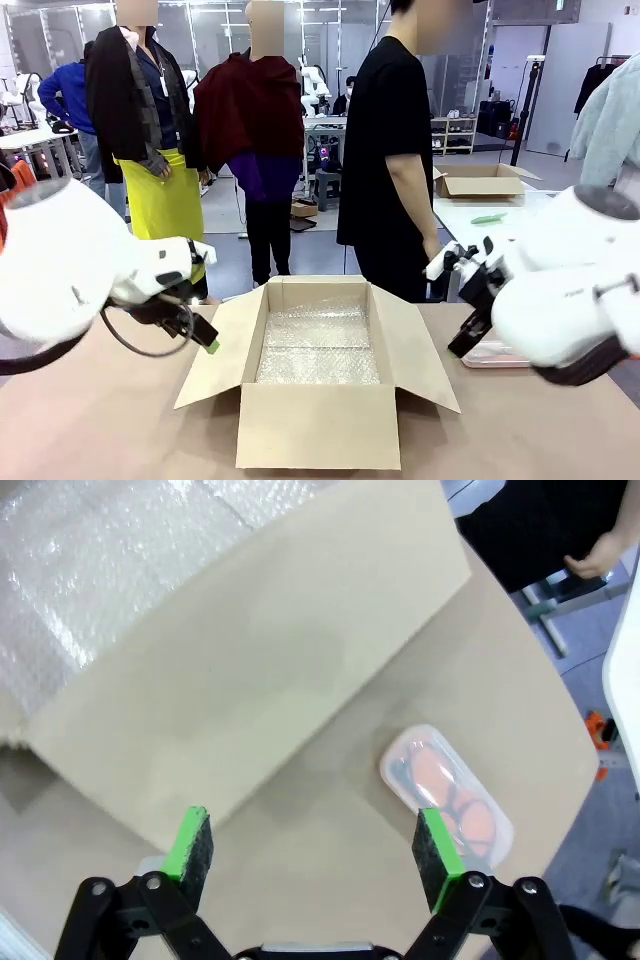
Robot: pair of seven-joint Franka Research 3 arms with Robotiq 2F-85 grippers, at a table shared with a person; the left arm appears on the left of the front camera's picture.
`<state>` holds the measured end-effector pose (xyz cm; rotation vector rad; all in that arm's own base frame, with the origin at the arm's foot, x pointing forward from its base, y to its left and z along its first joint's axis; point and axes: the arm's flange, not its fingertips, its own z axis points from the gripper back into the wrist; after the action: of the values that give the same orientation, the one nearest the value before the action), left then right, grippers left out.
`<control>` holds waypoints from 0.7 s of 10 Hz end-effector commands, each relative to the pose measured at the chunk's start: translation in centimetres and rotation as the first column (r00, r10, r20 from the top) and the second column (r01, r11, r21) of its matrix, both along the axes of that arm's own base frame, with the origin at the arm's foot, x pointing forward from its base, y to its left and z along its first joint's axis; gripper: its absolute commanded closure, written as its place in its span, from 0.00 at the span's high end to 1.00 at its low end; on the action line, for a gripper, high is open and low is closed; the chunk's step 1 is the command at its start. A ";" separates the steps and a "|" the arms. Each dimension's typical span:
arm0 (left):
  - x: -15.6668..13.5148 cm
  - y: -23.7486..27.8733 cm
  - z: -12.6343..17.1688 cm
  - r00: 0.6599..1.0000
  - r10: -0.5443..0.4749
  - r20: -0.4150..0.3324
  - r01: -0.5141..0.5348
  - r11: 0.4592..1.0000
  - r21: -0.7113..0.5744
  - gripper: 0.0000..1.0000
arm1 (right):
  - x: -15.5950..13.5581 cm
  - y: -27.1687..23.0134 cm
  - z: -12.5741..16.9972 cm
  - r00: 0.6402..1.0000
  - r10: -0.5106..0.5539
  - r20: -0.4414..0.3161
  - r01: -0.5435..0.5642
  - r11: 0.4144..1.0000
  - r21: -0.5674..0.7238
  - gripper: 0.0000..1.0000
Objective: Pack the glasses set securely to prepare it for shipping.
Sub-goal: Place the Glasses case inside the Package Box.
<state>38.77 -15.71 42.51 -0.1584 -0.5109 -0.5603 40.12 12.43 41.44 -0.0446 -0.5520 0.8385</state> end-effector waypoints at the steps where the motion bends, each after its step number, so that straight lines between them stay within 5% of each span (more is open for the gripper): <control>1: -2.2 3.5 6.1 0.988 -0.029 -0.153 0.010 0.993 -0.122 1.00 | 0.5 -3.7 4.7 0.970 0.226 -0.085 -0.235 0.967 -0.102 1.00; 4: -5.4 7.3 11.0 0.921 -0.214 -0.325 0.073 0.915 -0.396 1.00 | 1.5 -6.6 6.8 0.910 0.369 -0.190 -0.410 0.871 -0.269 1.00; 6: -5.9 9.2 11.6 0.929 -0.208 -0.307 0.047 0.888 -0.458 1.00 | 2.7 -7.7 7.0 0.871 0.444 -0.211 -0.488 0.830 -0.269 1.00; 7: -5.9 9.4 11.6 0.945 -0.197 -0.261 0.052 0.878 -0.477 1.00 | 3.1 -7.4 7.5 0.907 0.404 -0.117 -0.420 0.875 -0.240 1.00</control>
<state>32.32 -6.25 54.73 -0.7325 -0.2905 -0.5271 42.52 4.50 48.90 -0.1426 -0.3076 1.3543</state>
